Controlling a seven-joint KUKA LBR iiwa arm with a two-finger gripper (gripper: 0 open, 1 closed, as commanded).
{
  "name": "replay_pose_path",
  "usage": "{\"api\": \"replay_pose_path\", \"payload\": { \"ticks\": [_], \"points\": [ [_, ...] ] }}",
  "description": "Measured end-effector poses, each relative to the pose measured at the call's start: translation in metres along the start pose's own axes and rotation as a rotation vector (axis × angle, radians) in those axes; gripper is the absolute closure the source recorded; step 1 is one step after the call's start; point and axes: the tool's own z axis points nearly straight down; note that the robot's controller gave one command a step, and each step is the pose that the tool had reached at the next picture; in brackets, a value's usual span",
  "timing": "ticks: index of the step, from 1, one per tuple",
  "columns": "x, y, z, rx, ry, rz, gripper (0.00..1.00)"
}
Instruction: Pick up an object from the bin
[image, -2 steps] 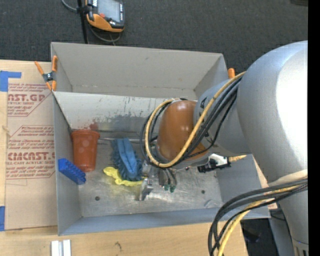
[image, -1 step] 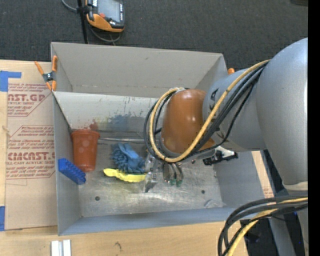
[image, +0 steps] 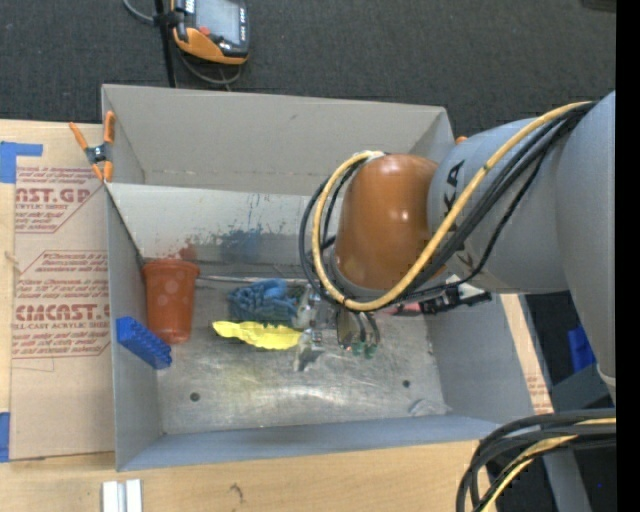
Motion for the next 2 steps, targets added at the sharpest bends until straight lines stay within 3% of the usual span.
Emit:
{"api": "replay_pose_path", "payload": {
  "ticks": [1,2],
  "points": [
    [-0.006,-0.002,0.008,0.001,0.003,0.021,1.00],
    [-0.001,-0.015,-0.044,0.001,0.003,0.010,1.00]
  ]
}}
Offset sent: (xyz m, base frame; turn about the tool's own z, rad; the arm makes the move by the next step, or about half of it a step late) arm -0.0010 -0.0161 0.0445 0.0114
